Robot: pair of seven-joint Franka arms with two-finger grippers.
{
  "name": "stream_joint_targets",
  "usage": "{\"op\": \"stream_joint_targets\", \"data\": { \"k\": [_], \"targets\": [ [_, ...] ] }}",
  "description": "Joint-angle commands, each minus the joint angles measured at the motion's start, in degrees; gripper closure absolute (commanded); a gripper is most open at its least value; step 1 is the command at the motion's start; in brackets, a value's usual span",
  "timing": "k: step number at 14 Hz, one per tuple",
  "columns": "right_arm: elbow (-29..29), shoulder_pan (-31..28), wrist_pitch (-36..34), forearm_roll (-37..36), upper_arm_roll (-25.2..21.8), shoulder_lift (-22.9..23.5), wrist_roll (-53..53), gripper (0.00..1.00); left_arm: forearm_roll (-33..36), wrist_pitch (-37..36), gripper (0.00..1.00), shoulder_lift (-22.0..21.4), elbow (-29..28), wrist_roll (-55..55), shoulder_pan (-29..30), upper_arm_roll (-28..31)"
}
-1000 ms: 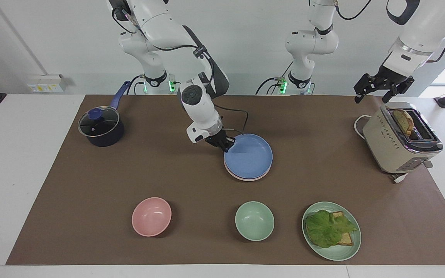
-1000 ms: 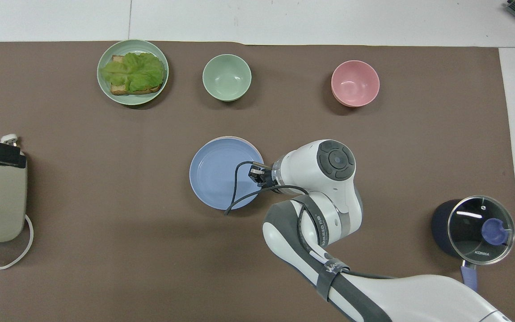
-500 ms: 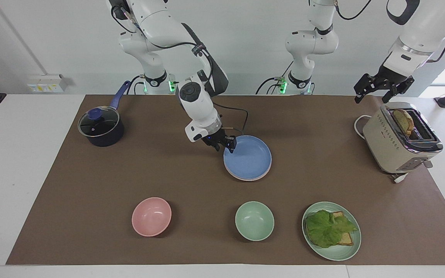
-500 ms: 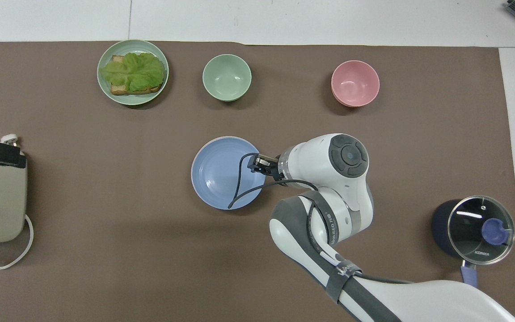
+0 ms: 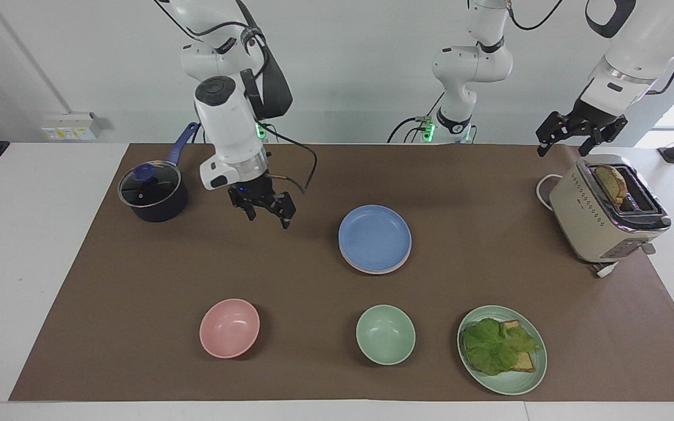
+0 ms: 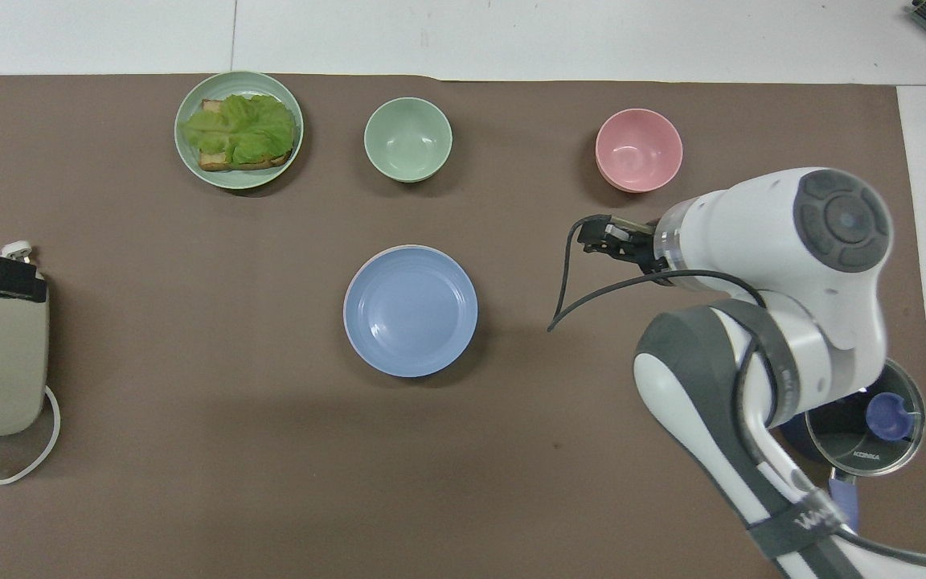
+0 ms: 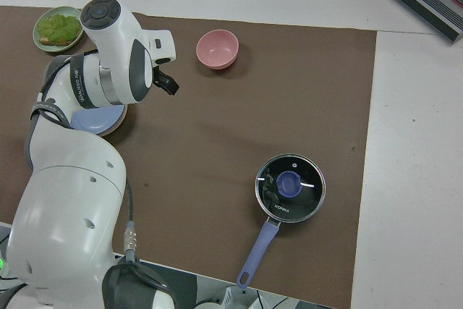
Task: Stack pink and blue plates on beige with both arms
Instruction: 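Open the right gripper and draw it back to rest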
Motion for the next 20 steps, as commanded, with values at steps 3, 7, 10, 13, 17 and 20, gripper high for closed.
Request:
{"op": "stream_joint_targets", "data": {
  "k": [3,7,10,13,17,20],
  "targets": [
    [10.1,-8.7,-16.7,-2.0,0.3,-4.4,-10.2,0.0,-0.4,-0.4,0.0,-0.4,0.2,0.4,1.0,-0.7],
    [18.0,-10.2,-30.5,-3.4,-2.8,-5.9,-17.0,0.0,-0.4,-0.4,0.0,-0.4,0.2,0.4,1.0,-0.7],
    [18.6,-10.1,-33.8,-6.0,-2.8,-6.2,-19.5,0.0,-0.4,-0.4,0.0,-0.4,0.2,0.4,1.0,-0.7],
    [18.6,-10.2,-34.1,-5.7,-3.5,-6.3,-21.1,0.0,-0.4,-0.4,0.0,-0.4,0.2,0.4,1.0,-0.7],
    [18.7,-8.4,-34.3,-4.9,-4.3,-6.3,-21.3,0.0,-0.4,-0.4,0.0,-0.4,0.2,0.4,1.0,-0.7],
    [18.7,-6.2,-35.8,-4.9,-6.9,-6.4,-22.3,0.0,-0.4,-0.4,0.0,-0.4,0.2,0.4,1.0,-0.7]
  ]
}}
